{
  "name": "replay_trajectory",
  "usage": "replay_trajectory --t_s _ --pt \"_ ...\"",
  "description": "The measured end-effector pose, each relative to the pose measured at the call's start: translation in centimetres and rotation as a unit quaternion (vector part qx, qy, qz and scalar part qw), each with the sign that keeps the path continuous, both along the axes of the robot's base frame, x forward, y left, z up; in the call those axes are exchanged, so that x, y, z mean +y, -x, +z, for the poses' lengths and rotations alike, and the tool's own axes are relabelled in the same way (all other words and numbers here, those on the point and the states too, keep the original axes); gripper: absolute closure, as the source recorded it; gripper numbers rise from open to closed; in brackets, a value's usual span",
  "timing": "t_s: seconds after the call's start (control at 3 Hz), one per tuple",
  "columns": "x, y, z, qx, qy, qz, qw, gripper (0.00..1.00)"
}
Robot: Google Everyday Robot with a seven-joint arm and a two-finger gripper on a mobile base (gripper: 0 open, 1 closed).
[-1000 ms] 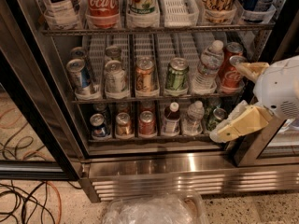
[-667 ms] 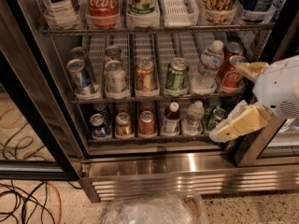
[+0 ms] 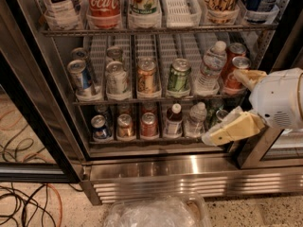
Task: Pick orange can from middle shelf of fridge
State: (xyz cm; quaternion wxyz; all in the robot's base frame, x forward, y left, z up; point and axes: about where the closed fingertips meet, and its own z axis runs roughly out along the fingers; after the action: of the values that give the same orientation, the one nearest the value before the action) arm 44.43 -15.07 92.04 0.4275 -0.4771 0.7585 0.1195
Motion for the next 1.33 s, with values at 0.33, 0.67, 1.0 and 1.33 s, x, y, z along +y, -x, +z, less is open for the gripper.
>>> replay_trajectory --t_s 0.33,0.67,1.0,1.33 --pt "1.6 -0.2 -0.8 -0.013 -0.04 -0.007 0.9991 0.0" --pt "3.2 -0.3 -2.0 -0.025 -0.076 -0.013 0.9967 0.0" --pt "5.1 -0.4 -3.8 -0.039 -0.116 -0.02 0.9923 0.0" --pt "7.4 -0.5 -5.2 -0.058 -0.146 -0.03 0.9872 0.0"
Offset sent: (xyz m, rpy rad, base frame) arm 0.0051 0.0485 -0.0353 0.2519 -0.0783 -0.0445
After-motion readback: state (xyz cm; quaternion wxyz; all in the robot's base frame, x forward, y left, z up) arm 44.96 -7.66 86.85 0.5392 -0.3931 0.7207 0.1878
